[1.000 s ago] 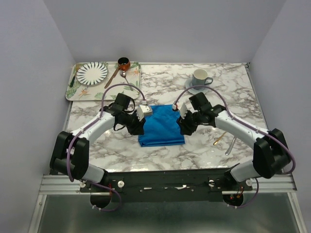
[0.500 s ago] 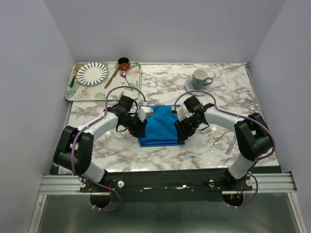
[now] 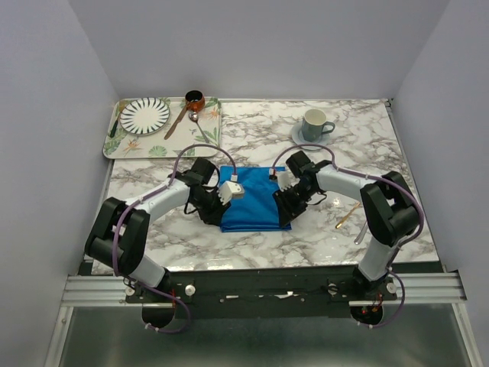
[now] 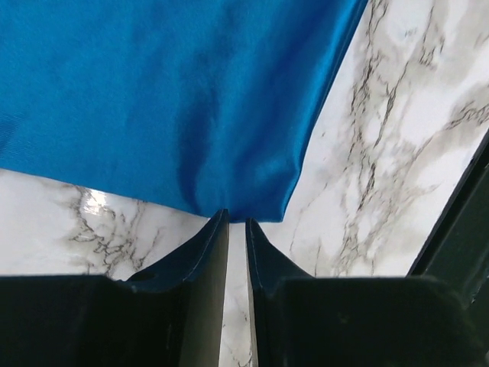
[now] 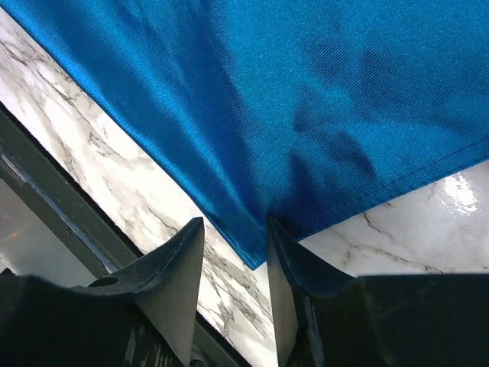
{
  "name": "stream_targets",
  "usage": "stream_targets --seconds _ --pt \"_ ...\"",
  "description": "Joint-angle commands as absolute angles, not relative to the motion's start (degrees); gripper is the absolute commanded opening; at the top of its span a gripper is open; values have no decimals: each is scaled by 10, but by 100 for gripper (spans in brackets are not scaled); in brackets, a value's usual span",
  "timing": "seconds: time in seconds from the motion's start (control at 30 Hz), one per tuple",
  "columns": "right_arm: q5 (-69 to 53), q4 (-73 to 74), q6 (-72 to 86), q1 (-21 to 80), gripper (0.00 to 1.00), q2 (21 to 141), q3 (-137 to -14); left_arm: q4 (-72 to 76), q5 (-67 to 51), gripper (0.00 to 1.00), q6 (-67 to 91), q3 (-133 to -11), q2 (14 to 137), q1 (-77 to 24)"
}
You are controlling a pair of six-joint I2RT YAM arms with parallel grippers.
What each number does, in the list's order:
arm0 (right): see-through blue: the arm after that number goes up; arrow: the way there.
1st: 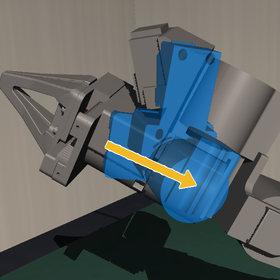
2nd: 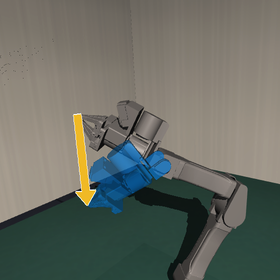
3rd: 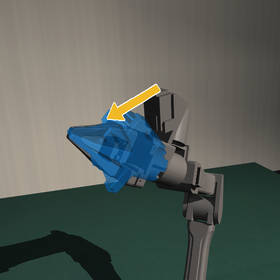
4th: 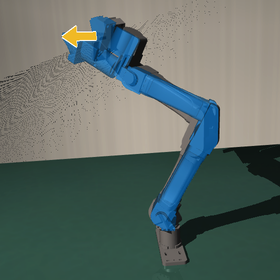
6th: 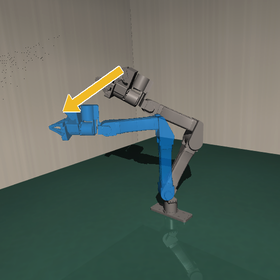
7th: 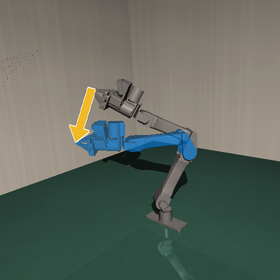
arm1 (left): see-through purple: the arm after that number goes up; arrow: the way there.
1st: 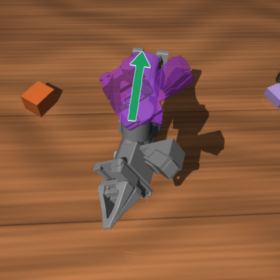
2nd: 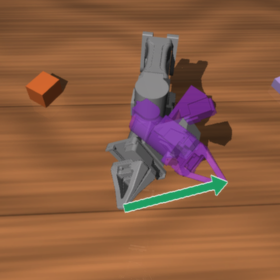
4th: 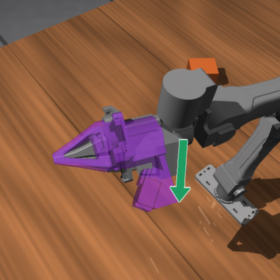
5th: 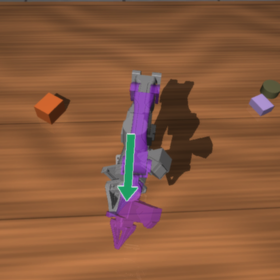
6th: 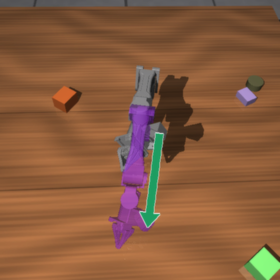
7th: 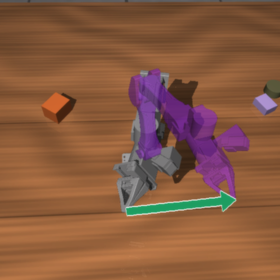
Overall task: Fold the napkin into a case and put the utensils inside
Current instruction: Smooth out the lower triangle-folded napkin at the center of the board.
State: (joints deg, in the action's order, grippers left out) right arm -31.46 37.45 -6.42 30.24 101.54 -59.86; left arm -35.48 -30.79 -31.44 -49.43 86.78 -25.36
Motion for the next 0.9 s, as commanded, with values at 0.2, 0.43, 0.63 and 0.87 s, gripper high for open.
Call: stream_targets --seconds 0.2,0.43,0.63,0.87 --pt "-306 412 -68 298 46 1046 -622 -359 -263 26 -349 -462 862 -275" --pt "-301 416 -75 298 45 1051 -626 -361 -273 27 -348 -471 805 -273" --pt "-296 417 -78 297 45 1051 -628 -364 -275 27 -347 -504 808 -278" --pt "-294 419 -78 297 45 1053 -626 -351 -257 27 -373 -478 827 -315"
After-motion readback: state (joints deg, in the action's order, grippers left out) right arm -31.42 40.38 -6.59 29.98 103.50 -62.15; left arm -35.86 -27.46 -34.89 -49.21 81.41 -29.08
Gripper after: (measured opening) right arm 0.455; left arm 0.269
